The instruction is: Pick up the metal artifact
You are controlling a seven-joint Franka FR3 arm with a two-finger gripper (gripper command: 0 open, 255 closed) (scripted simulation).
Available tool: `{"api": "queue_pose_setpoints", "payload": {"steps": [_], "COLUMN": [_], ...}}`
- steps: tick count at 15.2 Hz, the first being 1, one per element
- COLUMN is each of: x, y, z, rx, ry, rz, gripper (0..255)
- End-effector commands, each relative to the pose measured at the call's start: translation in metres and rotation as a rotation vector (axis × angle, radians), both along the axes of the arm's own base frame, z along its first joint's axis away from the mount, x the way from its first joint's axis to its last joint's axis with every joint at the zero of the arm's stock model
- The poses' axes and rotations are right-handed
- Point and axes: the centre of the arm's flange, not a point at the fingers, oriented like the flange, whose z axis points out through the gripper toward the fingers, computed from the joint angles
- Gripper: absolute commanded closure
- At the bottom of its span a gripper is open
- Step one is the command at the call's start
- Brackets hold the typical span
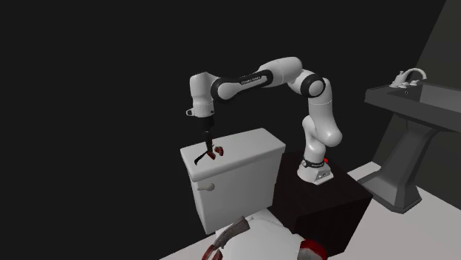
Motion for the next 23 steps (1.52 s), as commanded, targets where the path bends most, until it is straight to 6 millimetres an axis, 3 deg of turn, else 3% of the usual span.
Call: {"api": "queue_pose_setpoints", "payload": {"steps": [1, 2, 3, 12, 23], "x": [0.000, 0.000, 0.000, 0.000, 0.000], "y": [-0.001, -0.001, 0.000, -0.001, -0.001], "z": [-0.007, -0.007, -0.007, -0.007, 0.051], "rx": [0.000, 0.000, 0.000, 0.000, 0.000], "ry": [0.000, 0.000, 0.000, 0.000, 0.000], "rz": [0.000, 0.000, 0.000, 0.000, 0.000], "gripper": [0, 0, 255, 255, 255]}}
